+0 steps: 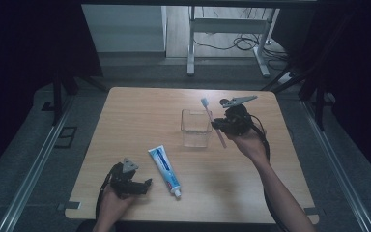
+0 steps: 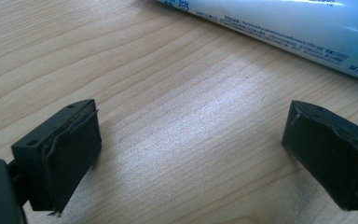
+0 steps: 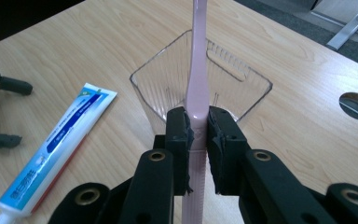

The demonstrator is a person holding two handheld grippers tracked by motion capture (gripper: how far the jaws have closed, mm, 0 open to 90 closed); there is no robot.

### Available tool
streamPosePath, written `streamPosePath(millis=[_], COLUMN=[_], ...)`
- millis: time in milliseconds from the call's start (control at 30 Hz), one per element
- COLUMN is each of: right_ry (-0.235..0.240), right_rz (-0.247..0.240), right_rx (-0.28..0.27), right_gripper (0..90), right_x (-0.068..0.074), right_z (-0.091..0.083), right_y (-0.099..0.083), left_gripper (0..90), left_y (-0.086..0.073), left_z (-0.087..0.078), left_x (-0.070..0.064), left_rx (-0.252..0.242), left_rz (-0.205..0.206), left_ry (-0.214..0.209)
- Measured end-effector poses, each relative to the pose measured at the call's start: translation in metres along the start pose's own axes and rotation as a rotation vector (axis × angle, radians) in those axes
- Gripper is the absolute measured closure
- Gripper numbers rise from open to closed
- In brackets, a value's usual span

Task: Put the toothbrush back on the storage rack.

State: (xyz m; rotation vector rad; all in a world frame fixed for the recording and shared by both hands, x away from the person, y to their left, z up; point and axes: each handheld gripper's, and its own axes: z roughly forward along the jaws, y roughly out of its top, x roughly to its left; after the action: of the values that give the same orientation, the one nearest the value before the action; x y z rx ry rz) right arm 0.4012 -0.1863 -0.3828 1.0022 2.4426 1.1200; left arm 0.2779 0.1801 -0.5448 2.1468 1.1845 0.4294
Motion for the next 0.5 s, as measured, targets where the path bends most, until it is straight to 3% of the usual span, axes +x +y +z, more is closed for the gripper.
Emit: streamPosePath(millis=[500], right_ry=[-0.005], right_rz=[-0.004], right_rx=[-0.033], right_gripper=[78.3], right_x=[0.004], right_z=[0.010], right_y=[0.022], left_gripper=[4.5], left_y=[0.000], left_z=[0.000], left_x=[0.000], left_rx=[-0.003], left_rz=[0.001], left_ry=[0.000])
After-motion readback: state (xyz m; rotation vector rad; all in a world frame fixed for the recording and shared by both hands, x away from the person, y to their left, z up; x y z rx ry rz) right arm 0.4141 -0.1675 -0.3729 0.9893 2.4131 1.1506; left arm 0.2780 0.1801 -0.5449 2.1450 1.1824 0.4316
